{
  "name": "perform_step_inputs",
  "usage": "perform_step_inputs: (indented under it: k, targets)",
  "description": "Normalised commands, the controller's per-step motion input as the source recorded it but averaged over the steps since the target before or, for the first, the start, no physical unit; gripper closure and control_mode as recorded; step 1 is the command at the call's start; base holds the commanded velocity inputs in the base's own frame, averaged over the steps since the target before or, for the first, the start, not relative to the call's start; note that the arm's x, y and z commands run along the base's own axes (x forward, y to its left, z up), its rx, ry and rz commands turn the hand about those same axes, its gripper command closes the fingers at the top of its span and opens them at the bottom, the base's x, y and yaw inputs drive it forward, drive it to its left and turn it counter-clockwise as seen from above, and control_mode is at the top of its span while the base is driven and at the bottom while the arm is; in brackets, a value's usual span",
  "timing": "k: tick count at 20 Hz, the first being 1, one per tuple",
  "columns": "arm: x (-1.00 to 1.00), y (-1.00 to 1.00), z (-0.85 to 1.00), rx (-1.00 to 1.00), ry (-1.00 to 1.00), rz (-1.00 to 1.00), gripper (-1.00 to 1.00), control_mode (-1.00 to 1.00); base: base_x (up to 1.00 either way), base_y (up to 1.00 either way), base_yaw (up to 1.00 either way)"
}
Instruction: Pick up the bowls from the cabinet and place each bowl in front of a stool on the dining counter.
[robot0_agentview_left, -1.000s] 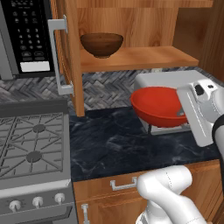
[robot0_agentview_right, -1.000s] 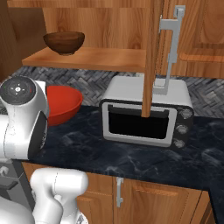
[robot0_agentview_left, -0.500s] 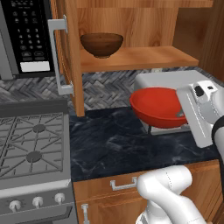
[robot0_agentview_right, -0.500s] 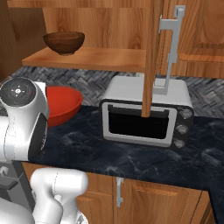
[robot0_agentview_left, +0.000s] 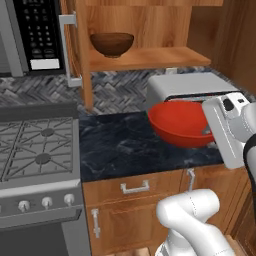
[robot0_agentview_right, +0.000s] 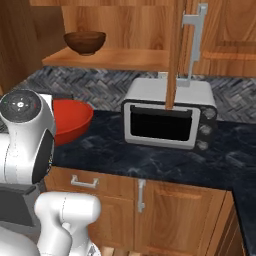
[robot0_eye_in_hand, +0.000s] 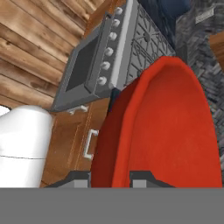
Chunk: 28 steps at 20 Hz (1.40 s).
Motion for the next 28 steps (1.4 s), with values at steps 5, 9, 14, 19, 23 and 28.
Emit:
perform_step_inputs:
  k: [5,9,14,19,23,28]
  targets:
    - [0.00,0.00,0.00,0.00,0.00,0.00,1.00,1.00,-0.78,0.00,0.03]
    - [0.00,0.00,0.00,0.00,0.00,0.00,1.00,1.00,-0.80,0.00,0.33]
    - [0.00,0.00,0.00,0.00,0.00,0.00,1.00,1.00,-0.88,0.00,0.49]
    - [0.00,0.00,0.00,0.00,0.00,0.00,1.00,1.00,-0.63,0.00,0.75]
    - [0.00,0.00,0.00,0.00,0.00,0.00,1.00,1.00,-0.40,0.14,0.85]
    - [0.00,0.00,0.00,0.00,0.00,0.00,1.00,1.00,-0.28,0.17,0.87]
